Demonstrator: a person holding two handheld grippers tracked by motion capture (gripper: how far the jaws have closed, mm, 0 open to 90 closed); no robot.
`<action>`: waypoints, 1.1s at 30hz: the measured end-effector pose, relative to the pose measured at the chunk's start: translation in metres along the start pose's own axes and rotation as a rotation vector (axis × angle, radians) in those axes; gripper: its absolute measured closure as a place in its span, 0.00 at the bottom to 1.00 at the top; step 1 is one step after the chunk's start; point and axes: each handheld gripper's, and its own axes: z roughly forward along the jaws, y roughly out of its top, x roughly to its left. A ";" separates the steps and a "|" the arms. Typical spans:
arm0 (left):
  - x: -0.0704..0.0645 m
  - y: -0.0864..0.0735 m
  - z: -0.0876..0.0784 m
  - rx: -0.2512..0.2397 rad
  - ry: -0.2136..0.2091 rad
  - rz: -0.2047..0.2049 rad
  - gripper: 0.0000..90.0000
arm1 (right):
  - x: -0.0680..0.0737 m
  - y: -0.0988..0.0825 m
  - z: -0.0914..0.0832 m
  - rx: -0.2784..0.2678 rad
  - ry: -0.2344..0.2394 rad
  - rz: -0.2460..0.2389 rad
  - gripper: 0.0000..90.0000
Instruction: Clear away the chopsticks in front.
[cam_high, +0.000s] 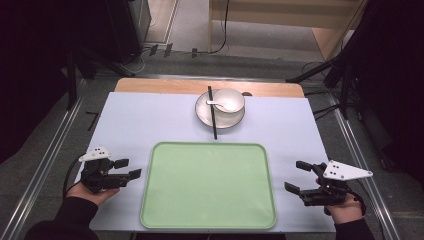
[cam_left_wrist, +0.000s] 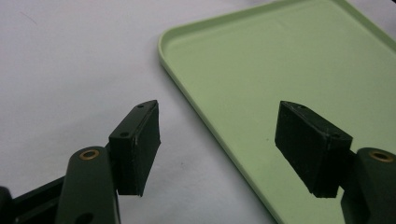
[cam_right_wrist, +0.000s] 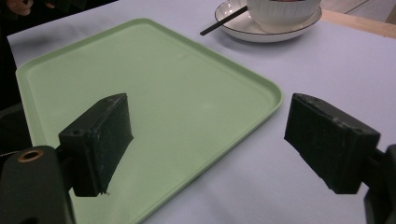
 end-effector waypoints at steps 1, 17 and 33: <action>0.000 0.000 0.000 0.005 0.002 -0.004 0.37 | 0.000 0.000 0.000 0.000 -0.002 0.003 0.17; -0.008 0.017 0.012 0.038 -0.022 -0.045 0.35 | 0.001 0.001 -0.001 0.000 -0.009 0.001 0.17; -0.014 0.062 0.037 0.091 -0.003 -0.036 0.35 | 0.000 0.001 0.001 -0.005 -0.009 0.000 0.17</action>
